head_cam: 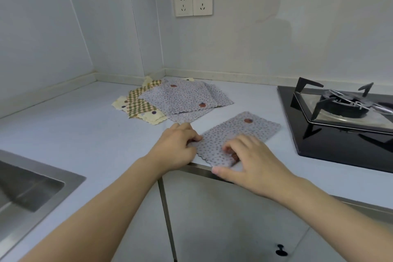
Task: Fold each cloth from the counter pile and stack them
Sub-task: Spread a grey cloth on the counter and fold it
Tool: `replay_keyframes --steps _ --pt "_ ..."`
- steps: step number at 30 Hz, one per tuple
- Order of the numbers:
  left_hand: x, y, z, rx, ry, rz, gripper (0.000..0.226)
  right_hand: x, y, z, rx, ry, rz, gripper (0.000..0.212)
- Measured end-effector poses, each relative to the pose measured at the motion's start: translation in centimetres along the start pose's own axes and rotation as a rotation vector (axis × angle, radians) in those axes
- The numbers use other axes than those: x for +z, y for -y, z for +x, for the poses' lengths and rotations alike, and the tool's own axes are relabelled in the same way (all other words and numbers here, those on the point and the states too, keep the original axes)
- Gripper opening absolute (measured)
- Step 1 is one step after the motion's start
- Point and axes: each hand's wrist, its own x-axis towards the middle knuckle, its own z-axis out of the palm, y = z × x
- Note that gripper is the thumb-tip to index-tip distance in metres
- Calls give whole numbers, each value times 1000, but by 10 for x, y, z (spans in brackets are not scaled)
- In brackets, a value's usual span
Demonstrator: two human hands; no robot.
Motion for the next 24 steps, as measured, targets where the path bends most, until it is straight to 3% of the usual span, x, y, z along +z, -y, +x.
replay_keyframes --steps 2,6,8,11,15,19,24 --pt "-2 -3 -16 7 1 30 58 4 5 -9 -48 17 -111 65" --pt "-4 -8 -46 59 9 184 57 8 13 -24 -133 -119 -99 21" --pt "-6 -12 -54 105 4 283 43 2 17 -28 -143 -183 -25 6" --pt "-21 -18 -60 121 0 180 10 -12 23 -34 -43 -159 274 19" --pt "-43 -29 -64 -39 -28 -204 9 -35 20 -33 98 -106 615 9" --pt "-40 -44 -38 -97 -65 -486 14 -47 -1 -23 199 -193 524 15" --pt "-10 -68 33 -228 -108 -526 17 -45 -43 -9 350 -160 234 25"
